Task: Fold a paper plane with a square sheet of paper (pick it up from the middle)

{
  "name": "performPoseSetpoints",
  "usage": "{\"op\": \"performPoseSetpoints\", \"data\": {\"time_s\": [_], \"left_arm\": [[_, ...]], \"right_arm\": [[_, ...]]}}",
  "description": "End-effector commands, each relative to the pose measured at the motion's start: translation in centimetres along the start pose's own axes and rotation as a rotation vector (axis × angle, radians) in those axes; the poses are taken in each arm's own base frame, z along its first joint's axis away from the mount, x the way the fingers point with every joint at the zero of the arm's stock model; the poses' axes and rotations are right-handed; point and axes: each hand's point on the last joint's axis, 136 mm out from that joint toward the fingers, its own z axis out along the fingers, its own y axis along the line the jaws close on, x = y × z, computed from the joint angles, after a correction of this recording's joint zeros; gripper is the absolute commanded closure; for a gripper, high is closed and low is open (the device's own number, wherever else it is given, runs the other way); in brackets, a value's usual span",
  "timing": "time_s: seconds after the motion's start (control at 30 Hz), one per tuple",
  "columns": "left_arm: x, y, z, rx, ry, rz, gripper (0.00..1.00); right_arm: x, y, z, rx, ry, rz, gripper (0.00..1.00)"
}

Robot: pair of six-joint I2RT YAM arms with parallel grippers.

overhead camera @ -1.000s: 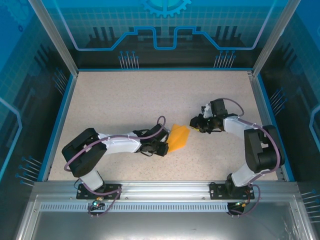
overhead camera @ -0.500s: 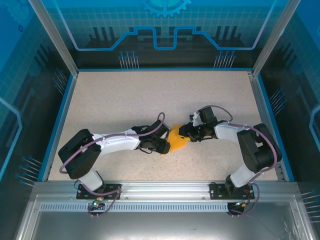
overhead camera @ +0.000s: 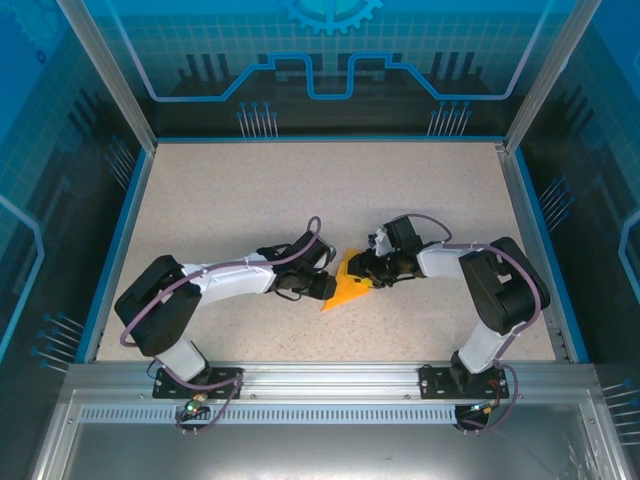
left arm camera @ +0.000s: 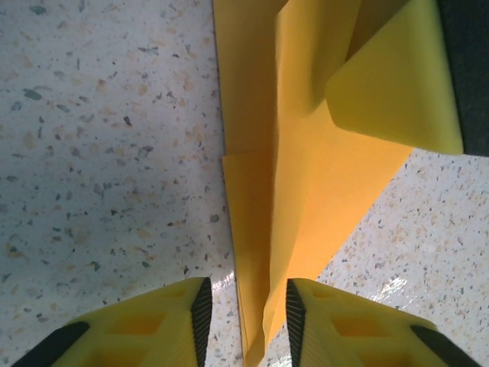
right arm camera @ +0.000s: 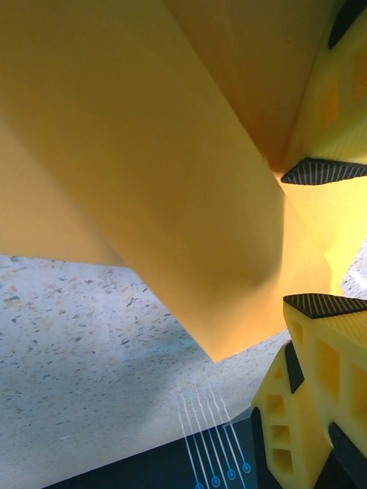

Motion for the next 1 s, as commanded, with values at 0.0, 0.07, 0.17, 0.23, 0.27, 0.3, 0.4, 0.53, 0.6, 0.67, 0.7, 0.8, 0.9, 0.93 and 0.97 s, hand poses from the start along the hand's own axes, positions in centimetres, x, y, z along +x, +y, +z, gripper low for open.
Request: {"op": "performPoseSetpoints", "data": {"time_s": [0.0, 0.07, 0.17, 0.23, 0.27, 0.3, 0.4, 0.53, 0.6, 0.67, 0.7, 0.8, 0.9, 0.93, 0.97], "left_arm": [[0.5, 0.3, 0.8, 0.027, 0.018, -0.006, 0.68], [0.5, 0.5, 1.0, 0.026, 0.020, -0.008, 0.68], [0.8, 0.8, 1.4, 0.019, 0.029, -0.009, 0.69], [0.9, 1.1, 1.6, 0.014, 0.032, -0.014, 0.70], [1.0, 1.2, 1.6, 0.012, 0.034, -0.015, 0.71], [1.0, 1.4, 1.7, 0.010, 0.036, -0.018, 0.71], [1.1, 1.6, 1.9, 0.008, 0.039, -0.026, 0.71], [1.1, 1.5, 1.8, 0.024, 0.036, -0.036, 0.69], [1.1, 1.6, 1.8, 0.027, 0.037, -0.042, 0.69], [1.1, 1.7, 1.7, 0.027, 0.038, -0.049, 0.68], [1.2, 1.9, 1.7, 0.025, 0.039, -0.053, 0.68], [1.0, 2.0, 1.1, 0.026, 0.026, -0.071, 0.66], [0.6, 2.2, 0.1, 0.032, 0.006, -0.107, 0.62], [0.4, 2.2, -0.4, 0.037, 0.000, -0.124, 0.61], [0.4, 2.3, -0.7, 0.044, -0.006, -0.142, 0.60]], "right_arm": [[-0.5, 1.5, 0.6, -0.027, -0.005, -0.024, 0.55], [-0.7, 1.8, 0.6, -0.036, -0.008, -0.028, 0.55], [-0.8, 2.4, 0.7, -0.068, -0.012, -0.031, 0.55], [-0.7, 2.6, 0.8, -0.084, -0.013, -0.032, 0.56], [-0.6, 2.7, 0.9, -0.087, -0.013, -0.032, 0.56], [-0.6, 2.9, 0.9, -0.094, -0.014, -0.036, 0.56], [-0.4, 2.7, 1.5, -0.092, -0.008, -0.033, 0.57], [0.0, 2.4, 2.3, -0.078, 0.005, -0.035, 0.60], [0.1, 2.2, 2.4, -0.058, 0.004, -0.046, 0.62], [0.2, 2.1, 2.6, -0.043, 0.003, -0.055, 0.66], [0.3, 2.0, 2.6, -0.033, 0.004, -0.063, 0.68], [0.3, 2.0, 2.7, -0.018, -0.002, -0.080, 0.76], [0.1, 2.2, 2.6, -0.012, -0.015, -0.093, 0.84], [0.0, 2.5, 2.4, -0.017, -0.019, -0.100, 0.86], [-0.1, 2.7, 2.3, -0.020, -0.024, -0.102, 0.87]]}}
